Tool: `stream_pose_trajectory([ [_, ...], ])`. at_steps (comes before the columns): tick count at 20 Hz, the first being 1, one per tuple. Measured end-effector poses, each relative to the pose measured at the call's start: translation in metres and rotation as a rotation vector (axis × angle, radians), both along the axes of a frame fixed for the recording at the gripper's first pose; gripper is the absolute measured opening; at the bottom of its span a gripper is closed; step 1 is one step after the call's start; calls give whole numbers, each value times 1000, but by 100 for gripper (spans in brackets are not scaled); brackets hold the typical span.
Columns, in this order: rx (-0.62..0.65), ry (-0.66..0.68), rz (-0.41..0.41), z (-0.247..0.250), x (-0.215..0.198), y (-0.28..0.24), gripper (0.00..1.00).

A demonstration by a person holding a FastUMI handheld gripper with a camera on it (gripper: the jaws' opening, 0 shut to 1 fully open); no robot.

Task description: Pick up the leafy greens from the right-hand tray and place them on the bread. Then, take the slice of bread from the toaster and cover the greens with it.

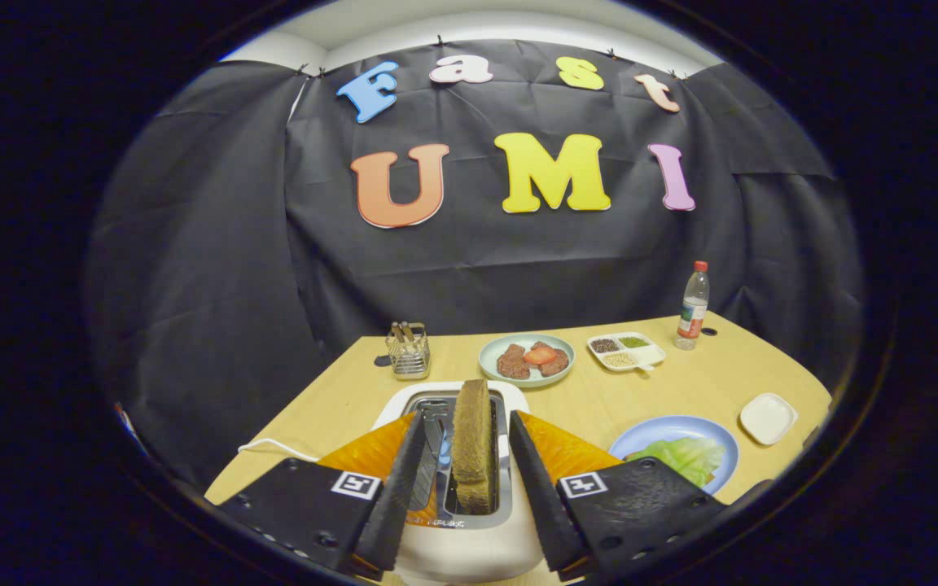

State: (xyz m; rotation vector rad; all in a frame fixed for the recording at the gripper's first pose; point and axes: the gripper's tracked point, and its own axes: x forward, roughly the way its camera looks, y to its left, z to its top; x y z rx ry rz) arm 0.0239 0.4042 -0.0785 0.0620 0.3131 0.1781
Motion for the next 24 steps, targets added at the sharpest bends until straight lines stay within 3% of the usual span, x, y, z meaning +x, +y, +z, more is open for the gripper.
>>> stream_pose_trajectory([
  [6, 3, 34, -20, -5, 1, -5, 19],
  [8, 10, 15, -32, 4, 3, -12, 12],
  [19, 117, -184, 44, 112, -23, -28, 11],
  [24, 99, -266, 10, 136, -36, -80, 11],
])
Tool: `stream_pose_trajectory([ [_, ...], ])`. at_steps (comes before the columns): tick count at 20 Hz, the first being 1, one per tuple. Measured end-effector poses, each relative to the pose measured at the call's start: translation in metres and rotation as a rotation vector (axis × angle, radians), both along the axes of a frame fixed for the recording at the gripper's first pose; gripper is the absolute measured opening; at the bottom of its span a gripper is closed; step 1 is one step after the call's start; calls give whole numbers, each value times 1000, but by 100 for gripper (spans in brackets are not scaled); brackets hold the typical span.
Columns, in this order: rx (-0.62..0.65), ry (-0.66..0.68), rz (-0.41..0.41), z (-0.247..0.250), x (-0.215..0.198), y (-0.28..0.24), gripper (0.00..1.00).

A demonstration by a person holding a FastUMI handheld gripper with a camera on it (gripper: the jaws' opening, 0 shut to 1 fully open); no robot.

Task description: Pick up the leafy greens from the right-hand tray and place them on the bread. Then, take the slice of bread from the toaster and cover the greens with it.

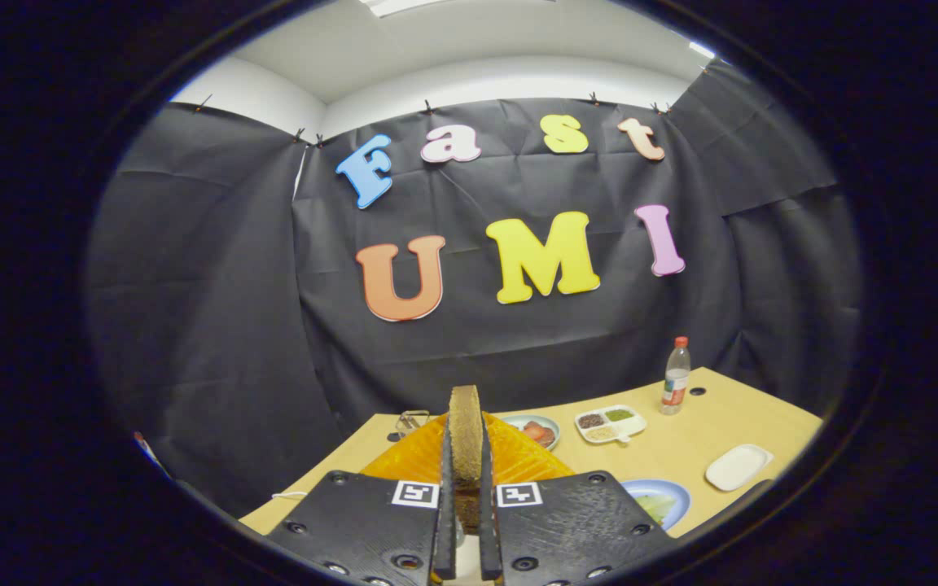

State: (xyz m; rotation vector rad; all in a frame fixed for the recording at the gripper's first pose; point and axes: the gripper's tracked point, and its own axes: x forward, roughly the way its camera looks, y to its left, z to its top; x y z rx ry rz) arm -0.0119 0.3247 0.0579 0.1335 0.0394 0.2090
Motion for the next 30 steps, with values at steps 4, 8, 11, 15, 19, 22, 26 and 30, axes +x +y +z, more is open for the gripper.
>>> stream_pose_trajectory([
  [4, -47, 24, -79, -38, 8, -52, 11],
  [8, -27, 142, -72, -97, 22, -80, 11],
  [11, -12, 189, -81, -127, 33, -98, 11],
  [15, 58, 244, -75, -158, 46, -109, 11],
  [19, 141, 277, -49, -177, 53, -111, 11],
  [22, 199, 301, -52, -192, 61, -120, 11],
  [26, 237, 339, -78, -209, 68, -145, 16],
  [30, 243, 361, -123, -223, 71, -176, 33],
])
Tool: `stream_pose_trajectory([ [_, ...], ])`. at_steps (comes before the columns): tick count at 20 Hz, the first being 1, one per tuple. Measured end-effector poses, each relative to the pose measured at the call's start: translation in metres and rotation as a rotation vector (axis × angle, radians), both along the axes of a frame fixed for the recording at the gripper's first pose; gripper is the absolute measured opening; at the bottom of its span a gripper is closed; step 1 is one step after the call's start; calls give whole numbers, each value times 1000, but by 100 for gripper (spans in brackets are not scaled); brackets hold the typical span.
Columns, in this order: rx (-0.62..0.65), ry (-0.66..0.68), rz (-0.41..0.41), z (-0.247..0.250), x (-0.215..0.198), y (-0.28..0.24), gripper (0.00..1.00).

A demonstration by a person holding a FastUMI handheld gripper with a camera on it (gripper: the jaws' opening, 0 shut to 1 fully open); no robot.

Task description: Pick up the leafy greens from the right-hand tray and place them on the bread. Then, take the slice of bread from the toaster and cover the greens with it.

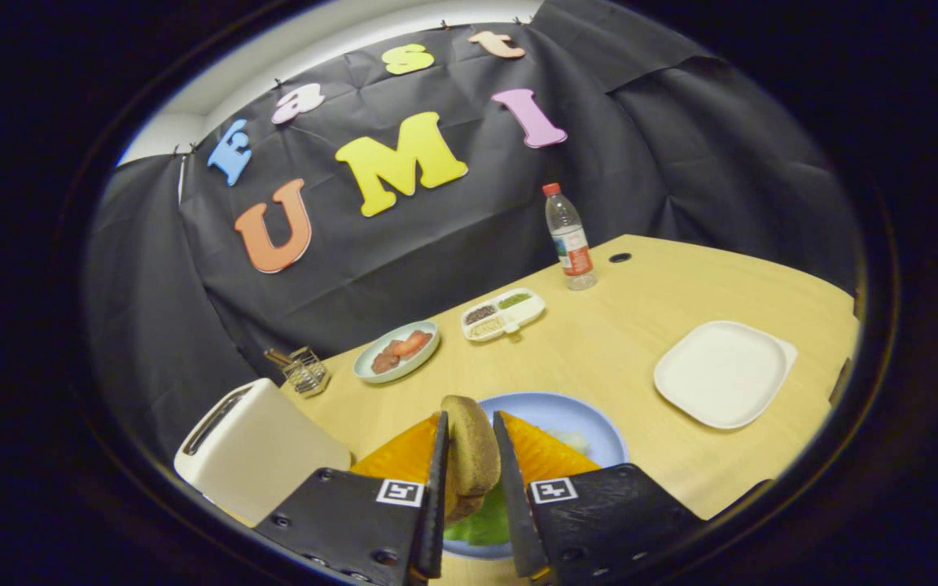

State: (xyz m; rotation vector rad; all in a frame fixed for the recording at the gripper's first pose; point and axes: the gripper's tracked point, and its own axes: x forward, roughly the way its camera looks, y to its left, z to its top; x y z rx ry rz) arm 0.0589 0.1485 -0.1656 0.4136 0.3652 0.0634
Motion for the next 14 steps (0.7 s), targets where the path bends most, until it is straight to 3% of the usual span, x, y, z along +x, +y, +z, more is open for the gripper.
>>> stream_pose_trajectory([
  [6, -10, 14, -25, -8, 0, -25, 47],
  [8, -43, -15, -27, 0, -4, -30, 58],
  [11, -132, -92, -34, 23, -15, -38, 84],
  [13, -208, -149, -51, 43, -27, -45, 95],
  [14, -246, -176, -56, 52, -34, -49, 95],
])
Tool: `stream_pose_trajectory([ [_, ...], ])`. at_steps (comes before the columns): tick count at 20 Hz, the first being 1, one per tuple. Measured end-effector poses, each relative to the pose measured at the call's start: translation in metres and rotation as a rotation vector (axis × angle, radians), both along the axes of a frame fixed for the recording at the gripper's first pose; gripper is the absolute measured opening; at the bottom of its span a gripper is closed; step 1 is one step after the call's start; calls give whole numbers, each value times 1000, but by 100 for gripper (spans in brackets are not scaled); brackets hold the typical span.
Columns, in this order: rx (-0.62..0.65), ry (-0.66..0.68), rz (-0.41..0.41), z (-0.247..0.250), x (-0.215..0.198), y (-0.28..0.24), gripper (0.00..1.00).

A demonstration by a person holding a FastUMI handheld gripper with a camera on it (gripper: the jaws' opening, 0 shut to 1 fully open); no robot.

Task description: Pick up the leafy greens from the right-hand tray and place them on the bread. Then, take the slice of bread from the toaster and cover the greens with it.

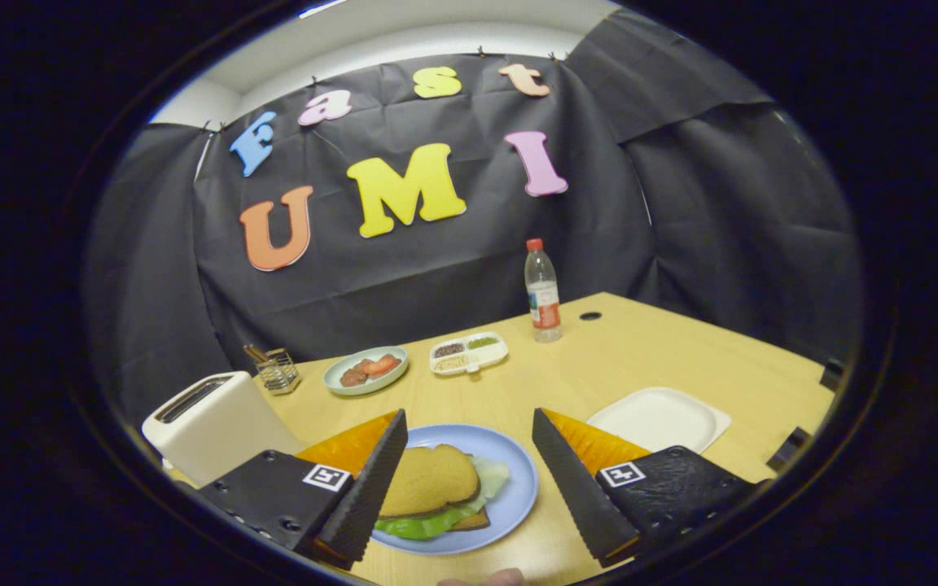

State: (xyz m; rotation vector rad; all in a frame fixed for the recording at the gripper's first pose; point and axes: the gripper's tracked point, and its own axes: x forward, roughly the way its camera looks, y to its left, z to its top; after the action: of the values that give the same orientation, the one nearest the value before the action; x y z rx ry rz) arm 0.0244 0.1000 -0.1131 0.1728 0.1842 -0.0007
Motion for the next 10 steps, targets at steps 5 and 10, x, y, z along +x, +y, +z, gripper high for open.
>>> stream_pose_trajectory([
  [5, -169, -151, 3, 47, -39, -9, 96],
  [10, -223, -178, 43, 51, -62, -8, 96],
])
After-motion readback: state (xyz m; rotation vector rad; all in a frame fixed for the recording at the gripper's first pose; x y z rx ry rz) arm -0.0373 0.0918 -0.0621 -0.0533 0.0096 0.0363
